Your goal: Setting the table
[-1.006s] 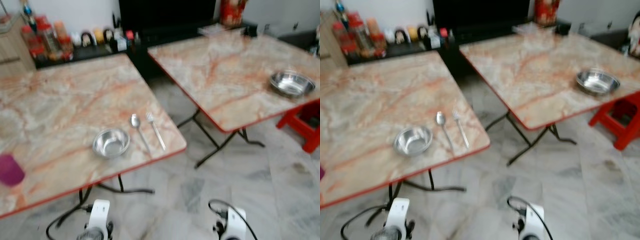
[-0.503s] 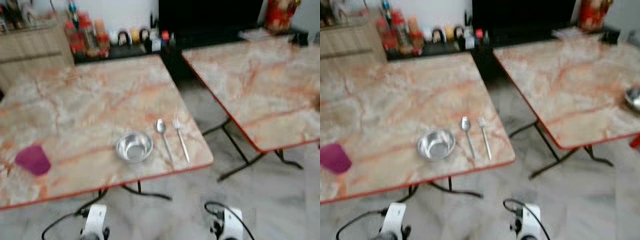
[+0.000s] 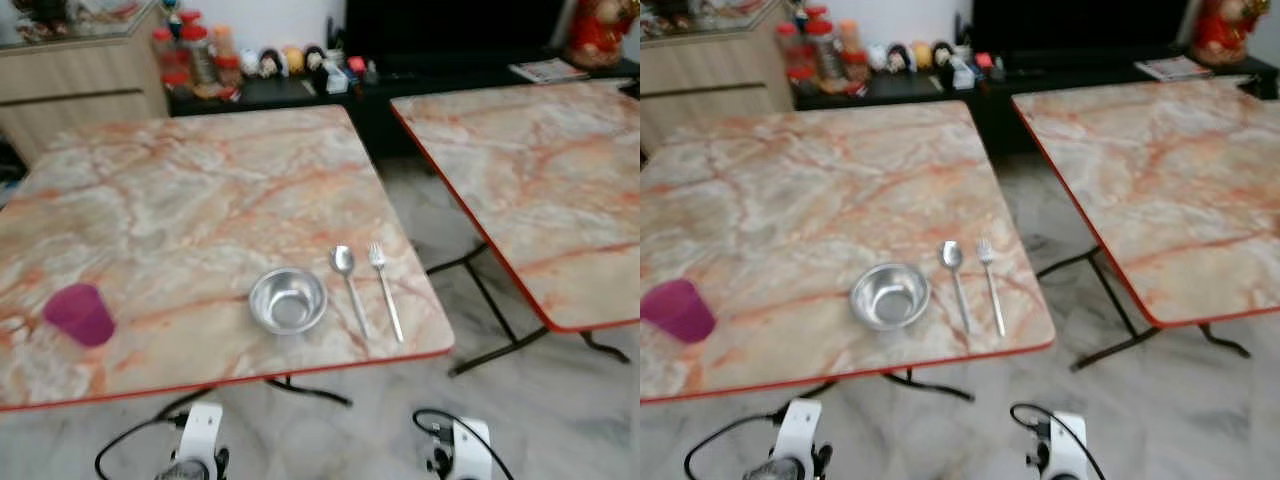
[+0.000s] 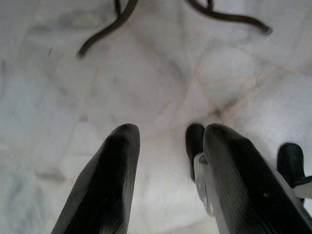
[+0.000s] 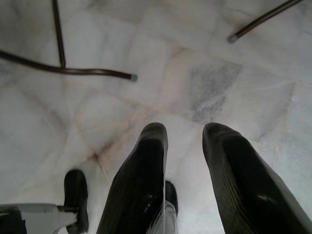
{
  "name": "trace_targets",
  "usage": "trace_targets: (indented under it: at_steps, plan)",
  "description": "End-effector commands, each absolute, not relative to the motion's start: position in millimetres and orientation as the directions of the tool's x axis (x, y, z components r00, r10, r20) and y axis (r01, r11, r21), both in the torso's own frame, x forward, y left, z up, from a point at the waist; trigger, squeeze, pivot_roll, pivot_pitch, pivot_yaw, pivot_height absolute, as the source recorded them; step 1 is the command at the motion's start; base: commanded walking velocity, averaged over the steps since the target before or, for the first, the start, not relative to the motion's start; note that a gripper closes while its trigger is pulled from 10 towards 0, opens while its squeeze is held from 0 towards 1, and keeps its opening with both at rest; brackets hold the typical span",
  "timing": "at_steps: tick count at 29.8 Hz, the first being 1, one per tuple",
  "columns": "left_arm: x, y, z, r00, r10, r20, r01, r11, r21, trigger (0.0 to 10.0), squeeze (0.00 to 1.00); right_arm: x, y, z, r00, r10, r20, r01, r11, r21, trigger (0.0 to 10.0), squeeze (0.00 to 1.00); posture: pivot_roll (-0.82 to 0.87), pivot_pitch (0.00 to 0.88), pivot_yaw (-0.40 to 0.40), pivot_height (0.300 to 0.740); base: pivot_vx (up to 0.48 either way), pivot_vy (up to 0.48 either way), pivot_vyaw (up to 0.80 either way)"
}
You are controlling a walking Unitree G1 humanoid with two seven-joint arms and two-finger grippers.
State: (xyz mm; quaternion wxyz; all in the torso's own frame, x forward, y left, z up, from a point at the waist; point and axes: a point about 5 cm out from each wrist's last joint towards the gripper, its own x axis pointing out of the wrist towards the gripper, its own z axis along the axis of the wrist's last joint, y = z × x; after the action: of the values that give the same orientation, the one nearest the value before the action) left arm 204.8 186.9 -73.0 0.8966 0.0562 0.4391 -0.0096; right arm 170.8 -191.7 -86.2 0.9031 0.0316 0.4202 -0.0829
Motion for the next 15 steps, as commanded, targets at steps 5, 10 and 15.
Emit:
trace_targets:
  at_steps: [5,10,15]
  plan:
    - [195.7,191.0,-77.6,0.588,0.048,-0.807,0.049,0.994,0.095,10.0,0.0,171.0,-189.4,-86.6,0.629,-0.114,-0.769,0.171,0.985,-0.007,10.0,0.0,-0.01,0.0,0.004,0.74,0.0,0.0,0.67]
    - [191.0,194.1,-79.4,0.583,0.063,-0.81,0.037,0.994,0.104,10.0,0.0,170.9,-188.7,-86.9,0.626,-0.117,-0.771,0.18,0.984,-0.002,10.0,0.0,0.0,0.0,0.0,0.74,0.0,0.0,0.2]
    - [192.1,196.5,-77.9,0.604,0.064,-0.794,0.033,0.994,0.106,10.0,0.0,170.6,-188.5,-87.1,0.625,-0.119,-0.772,0.193,0.981,0.004,10.0,0.0,0.0,0.0,0.0,0.74,0.0,0.0,0.0]
